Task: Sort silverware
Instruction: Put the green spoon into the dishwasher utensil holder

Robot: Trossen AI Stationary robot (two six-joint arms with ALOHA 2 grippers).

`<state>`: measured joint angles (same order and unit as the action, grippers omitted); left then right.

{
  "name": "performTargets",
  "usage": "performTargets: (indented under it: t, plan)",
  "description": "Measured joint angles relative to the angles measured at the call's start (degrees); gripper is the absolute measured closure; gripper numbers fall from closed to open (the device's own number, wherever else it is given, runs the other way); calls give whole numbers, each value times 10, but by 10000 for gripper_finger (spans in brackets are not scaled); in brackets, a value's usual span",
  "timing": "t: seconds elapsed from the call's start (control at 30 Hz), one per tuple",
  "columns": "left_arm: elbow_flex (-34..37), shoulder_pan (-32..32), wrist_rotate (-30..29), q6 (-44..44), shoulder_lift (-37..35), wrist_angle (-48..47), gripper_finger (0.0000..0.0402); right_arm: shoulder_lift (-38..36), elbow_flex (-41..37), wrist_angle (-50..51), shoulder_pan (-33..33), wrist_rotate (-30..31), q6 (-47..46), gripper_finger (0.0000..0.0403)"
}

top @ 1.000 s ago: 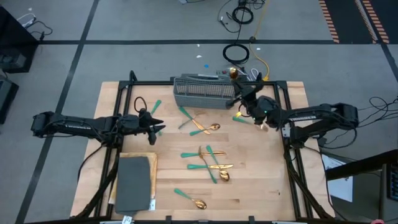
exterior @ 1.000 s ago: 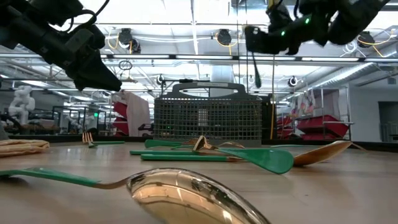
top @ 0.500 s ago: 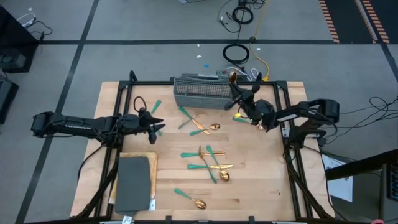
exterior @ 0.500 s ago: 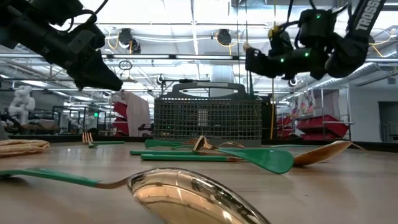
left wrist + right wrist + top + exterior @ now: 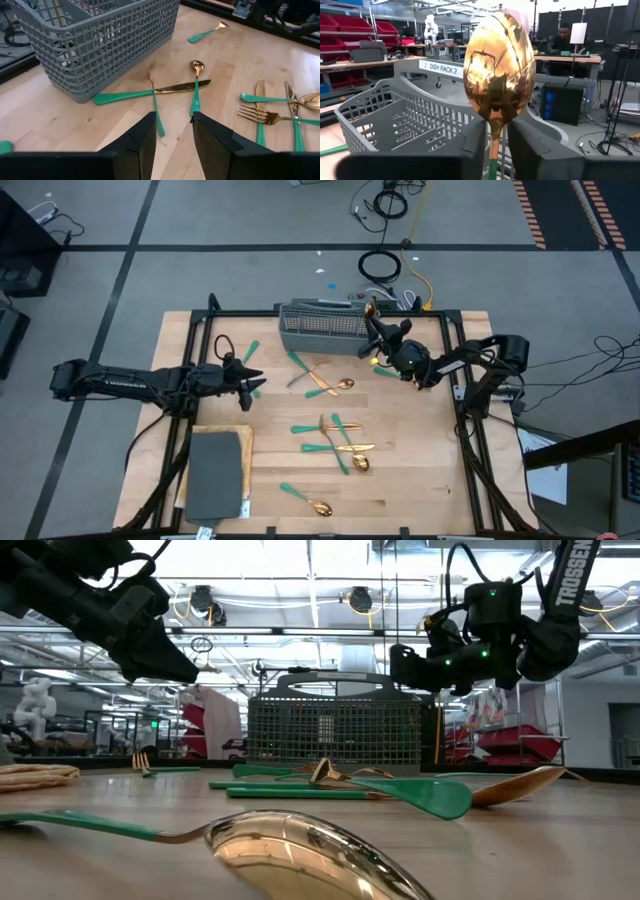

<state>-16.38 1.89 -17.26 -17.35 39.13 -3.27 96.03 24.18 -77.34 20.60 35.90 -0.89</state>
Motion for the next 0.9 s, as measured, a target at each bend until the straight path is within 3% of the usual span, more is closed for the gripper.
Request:
performTargets:
  t: [0.47,0.9]
  plan:
    - [0,0,0,12,0,-1,270,-46,0,9,0,0,18,217]
    - [0,0,0,13,0,-3,270,-54,0,96,0,0,25,197]
